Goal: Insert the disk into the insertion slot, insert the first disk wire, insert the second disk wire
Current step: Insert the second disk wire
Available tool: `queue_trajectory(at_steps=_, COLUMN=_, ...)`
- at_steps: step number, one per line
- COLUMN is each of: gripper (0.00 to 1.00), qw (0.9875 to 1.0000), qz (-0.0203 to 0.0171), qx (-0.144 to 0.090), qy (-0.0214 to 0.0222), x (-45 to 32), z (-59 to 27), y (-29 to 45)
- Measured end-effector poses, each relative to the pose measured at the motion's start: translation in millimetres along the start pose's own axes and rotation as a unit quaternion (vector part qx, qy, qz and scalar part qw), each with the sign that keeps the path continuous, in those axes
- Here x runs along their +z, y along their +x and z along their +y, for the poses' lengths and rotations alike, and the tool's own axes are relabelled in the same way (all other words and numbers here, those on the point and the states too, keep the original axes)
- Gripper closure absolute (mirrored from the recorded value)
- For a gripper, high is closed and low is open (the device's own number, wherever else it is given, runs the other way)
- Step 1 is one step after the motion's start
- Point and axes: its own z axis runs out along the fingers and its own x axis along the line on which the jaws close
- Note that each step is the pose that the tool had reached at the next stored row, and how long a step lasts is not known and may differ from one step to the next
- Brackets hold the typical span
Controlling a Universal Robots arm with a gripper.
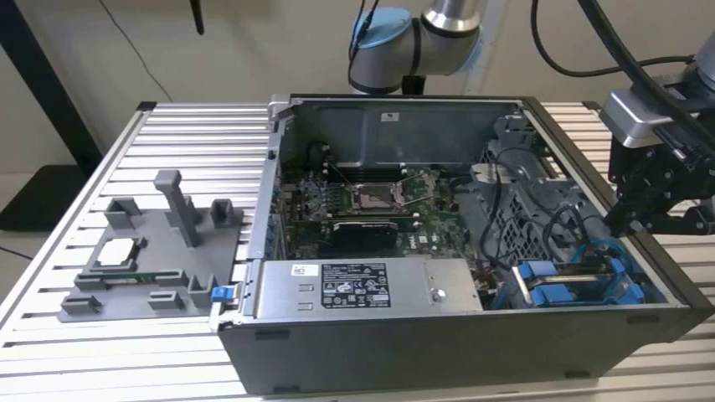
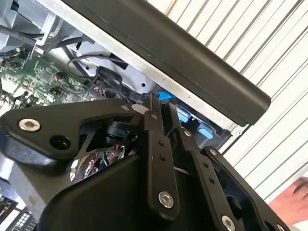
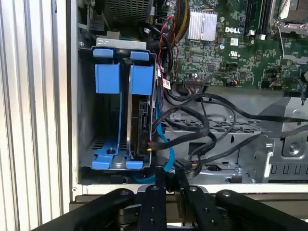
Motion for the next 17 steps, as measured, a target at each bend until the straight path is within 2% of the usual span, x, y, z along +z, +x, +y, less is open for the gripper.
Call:
queue_trajectory(at_steps=2, gripper=0.0, qw=1.0, qz=-0.0052, qx=0.001, qy=0.0002, x=-1.7, z=0.1, y=0.1)
queue_trajectory(at_steps=7, gripper=0.0, qw=0.9998, qz=-0.0184, qx=0.002, qy=0.0006, x=-11.6, z=2.0, y=-0.5)
queue_trajectory(at_steps=12, gripper=0.0, qw=0.9995, qz=-0.0309, qx=0.003, qy=0.001, x=-23.6, z=11.9, y=-1.8)
queue_trajectory(at_steps=15, gripper=0.0, qw=0.9995, qz=-0.033, qx=0.003, qy=0.0011, x=-26.3, z=17.3, y=-1.9)
queue_trajectory(at_steps=16, gripper=0.0, qw=0.9995, qz=-0.0316, qx=0.003, qy=0.0002, x=-26.4, z=17.5, y=-2.0)
queue_trajectory(at_steps=17, gripper=0.0, qw=0.9996, qz=-0.0265, qx=0.003, qy=-0.0013, x=-26.5, z=17.5, y=-2.0)
